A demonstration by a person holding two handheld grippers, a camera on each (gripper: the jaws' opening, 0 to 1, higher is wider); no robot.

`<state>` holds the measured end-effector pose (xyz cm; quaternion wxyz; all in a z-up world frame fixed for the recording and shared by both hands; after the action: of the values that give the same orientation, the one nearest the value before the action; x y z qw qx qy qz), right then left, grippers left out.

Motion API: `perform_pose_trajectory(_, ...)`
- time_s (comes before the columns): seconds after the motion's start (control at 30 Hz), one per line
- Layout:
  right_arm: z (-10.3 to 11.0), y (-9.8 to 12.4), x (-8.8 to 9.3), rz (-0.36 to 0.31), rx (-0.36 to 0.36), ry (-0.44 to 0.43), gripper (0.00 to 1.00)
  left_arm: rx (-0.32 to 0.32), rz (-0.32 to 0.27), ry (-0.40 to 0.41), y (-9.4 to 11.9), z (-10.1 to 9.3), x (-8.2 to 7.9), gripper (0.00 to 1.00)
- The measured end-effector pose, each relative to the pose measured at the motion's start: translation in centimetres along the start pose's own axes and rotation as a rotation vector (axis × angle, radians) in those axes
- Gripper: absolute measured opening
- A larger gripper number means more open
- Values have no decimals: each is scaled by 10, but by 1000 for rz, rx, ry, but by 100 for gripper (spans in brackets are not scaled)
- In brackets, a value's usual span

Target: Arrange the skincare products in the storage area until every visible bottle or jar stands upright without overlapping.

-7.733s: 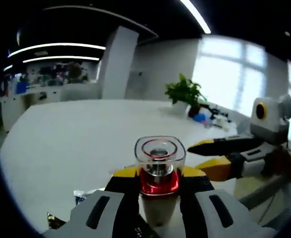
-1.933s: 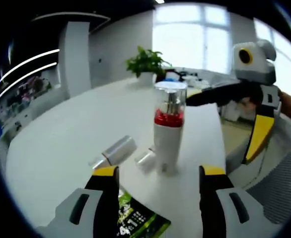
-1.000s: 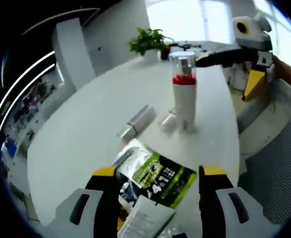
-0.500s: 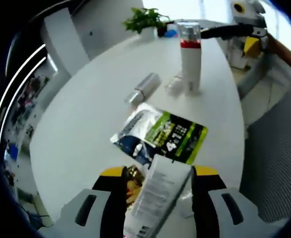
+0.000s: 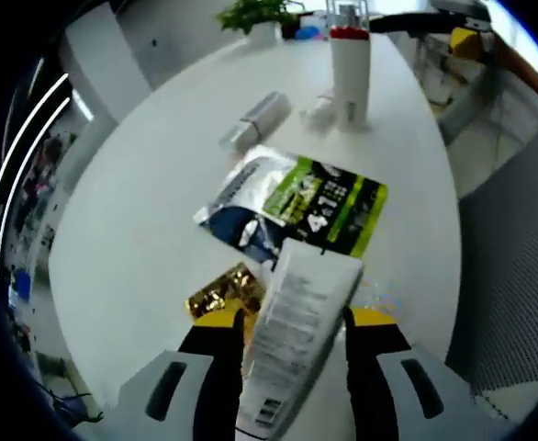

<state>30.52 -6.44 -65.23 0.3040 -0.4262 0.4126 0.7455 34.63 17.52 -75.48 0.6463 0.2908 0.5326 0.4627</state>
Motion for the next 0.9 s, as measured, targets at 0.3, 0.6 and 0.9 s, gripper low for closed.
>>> perform_pose_trajectory(0.3,2,1,1,3,-5,-10,99,14,6,0,-4,-3,5,36)
perform_pose_trajectory(0.6,2,0,2,7,-2,-6,99,13,-24,3,-4,-2,6,36)
perform_pose_trajectory(0.9,3,0,2,8,-5,-3,99,-8,-37,-8,-5,-1,3,30)
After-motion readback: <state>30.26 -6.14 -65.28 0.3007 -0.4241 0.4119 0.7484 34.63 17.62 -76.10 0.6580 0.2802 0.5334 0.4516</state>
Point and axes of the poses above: the point that each gripper's makers call its tool centre point, and the gripper's own axes: y roughly backward along the fingers, z roughly to its left, x roughly out of its underside, the point moved 2 cm from there along y, roughly backward along the fingers, and after that the axes turned 14 degrees about -y, right-handed, at the moved point
